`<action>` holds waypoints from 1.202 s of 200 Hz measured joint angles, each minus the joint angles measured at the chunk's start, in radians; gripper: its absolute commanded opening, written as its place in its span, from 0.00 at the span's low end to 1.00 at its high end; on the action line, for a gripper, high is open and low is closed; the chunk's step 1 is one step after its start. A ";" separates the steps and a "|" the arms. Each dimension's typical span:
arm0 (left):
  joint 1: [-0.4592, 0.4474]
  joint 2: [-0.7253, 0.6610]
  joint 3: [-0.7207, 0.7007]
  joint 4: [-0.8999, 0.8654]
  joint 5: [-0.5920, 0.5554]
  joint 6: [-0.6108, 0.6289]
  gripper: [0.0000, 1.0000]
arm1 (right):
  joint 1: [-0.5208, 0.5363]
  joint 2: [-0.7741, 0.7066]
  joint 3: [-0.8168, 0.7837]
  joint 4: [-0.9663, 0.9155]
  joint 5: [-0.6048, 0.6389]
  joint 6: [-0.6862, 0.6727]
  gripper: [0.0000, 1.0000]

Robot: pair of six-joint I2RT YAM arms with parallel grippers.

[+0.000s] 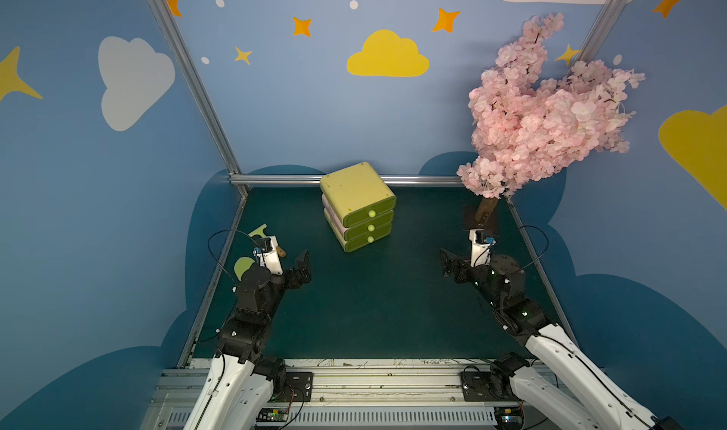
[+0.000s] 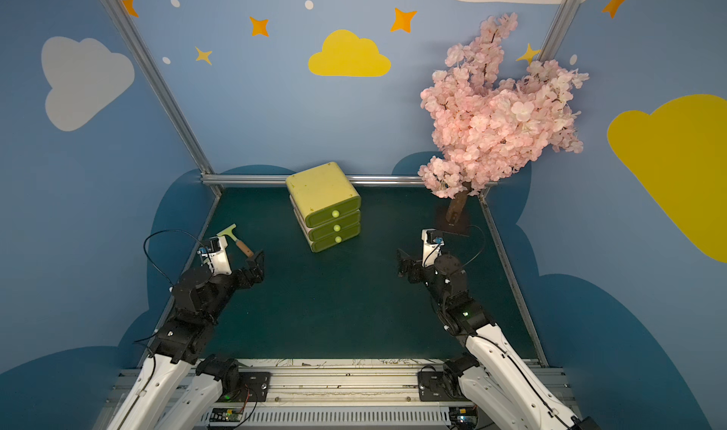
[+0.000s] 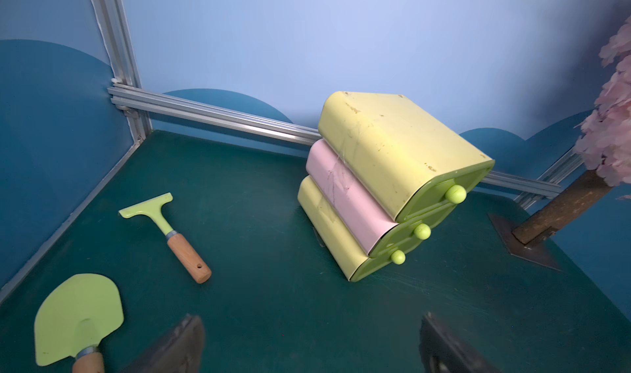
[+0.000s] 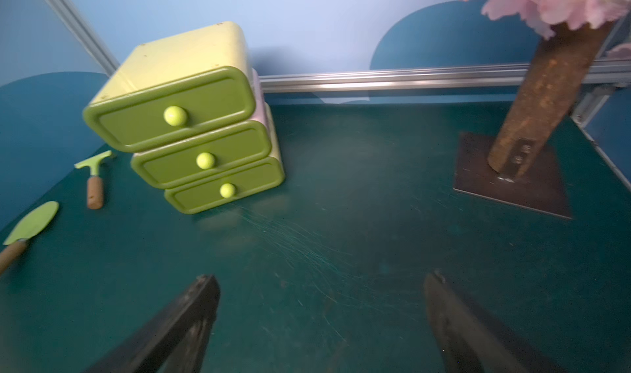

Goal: Place the wired earphones into the drawer by color
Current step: Reset both arms

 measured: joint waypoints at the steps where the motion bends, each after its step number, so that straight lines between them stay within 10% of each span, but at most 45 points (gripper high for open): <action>1: 0.000 -0.001 -0.003 0.003 -0.001 0.004 1.00 | -0.001 -0.001 -0.002 -0.001 0.004 0.000 0.98; 106: 0.060 0.327 -0.099 0.315 -0.109 0.132 1.00 | -0.150 0.129 -0.004 -0.017 0.105 0.031 0.98; 240: 0.225 0.997 -0.136 0.890 0.139 0.220 1.00 | -0.248 0.241 -0.087 0.232 0.064 -0.097 0.98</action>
